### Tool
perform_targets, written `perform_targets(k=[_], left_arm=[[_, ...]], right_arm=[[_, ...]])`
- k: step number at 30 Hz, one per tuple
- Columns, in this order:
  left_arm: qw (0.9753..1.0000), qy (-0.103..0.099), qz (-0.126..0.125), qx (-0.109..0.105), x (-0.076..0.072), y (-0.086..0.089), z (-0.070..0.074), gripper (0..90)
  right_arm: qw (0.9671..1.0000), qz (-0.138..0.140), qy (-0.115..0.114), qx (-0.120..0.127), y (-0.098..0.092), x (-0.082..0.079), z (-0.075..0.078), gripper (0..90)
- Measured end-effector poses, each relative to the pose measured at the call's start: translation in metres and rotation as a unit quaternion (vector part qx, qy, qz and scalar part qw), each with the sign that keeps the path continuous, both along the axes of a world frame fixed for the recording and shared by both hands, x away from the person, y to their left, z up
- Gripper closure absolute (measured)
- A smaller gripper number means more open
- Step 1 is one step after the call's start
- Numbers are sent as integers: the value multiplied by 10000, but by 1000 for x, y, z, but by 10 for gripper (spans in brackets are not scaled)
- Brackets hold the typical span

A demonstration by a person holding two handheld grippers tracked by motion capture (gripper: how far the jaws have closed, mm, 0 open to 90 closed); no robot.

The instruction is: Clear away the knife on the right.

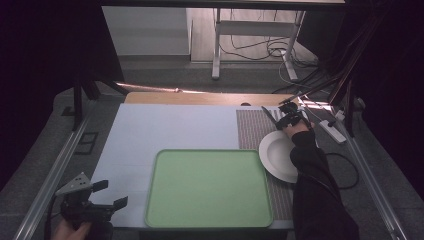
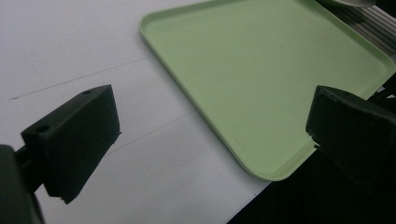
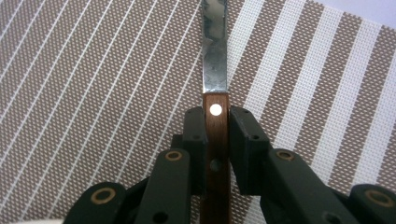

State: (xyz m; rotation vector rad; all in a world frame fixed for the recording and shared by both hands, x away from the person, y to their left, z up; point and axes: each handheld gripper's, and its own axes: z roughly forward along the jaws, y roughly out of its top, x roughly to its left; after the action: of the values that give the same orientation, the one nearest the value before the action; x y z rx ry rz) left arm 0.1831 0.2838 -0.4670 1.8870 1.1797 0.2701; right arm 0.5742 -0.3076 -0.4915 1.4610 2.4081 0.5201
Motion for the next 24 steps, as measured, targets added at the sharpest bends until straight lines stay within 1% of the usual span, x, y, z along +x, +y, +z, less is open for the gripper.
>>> perform_targets(k=[2, 3, 4, 7, 8, 11, 12, 15, 18, 21, 23, 24], left_arm=[[10000, 0, 1, -3, 0, 0, 0, 26], [10000, 2, 1, -4, 0, 0, 0, 26], [10000, 2, 2, -7, 0, 0, 0, 26], [10000, 1, 2, -5, 0, 0, 0, 26], [10000, -2, 2, -4, 0, 0, 0, 26], [10000, -5, -3, 9, 0, 0, 0, 26], [10000, -6, -4, 9, 0, 0, 0, 26], [10000, -3, 0, 9, 0, 0, 0, 26], [10000, -4, 3, 13, 0, 0, 0, 26], [10000, -2, 8, 9, 0, 0, 0, 26], [10000, -7, 7, 14, 0, 0, 0, 26], [10000, -6, 7, 10, 0, 0, 0, 26]], right_arm=[[9993, 90, -147, -332, -1, -1, 1, 778], [9987, 132, -215, -447, -3, -2, 2, 778], [9984, 142, -290, -470, -6, -2, 3, 778], [9982, 92, -427, -411, -21, -5, 8, 778], [9982, 81, -439, -399, -24, -6, 9, 778], [9979, -71, -476, -439, -38, -9, 12, 778], [9980, -99, -466, -418, -43, -10, 13, 778], [9977, -186, -548, -349, -56, -14, 20, 778], [9972, -247, -643, -280, -64, -20, 28, 778], [9969, -258, -694, -269, -72, -26, 37, 778], [9970, -321, -703, -81, -78, -30, 43, 778], [9971, -309, -702, 4, -80, -33, 46, 778]])
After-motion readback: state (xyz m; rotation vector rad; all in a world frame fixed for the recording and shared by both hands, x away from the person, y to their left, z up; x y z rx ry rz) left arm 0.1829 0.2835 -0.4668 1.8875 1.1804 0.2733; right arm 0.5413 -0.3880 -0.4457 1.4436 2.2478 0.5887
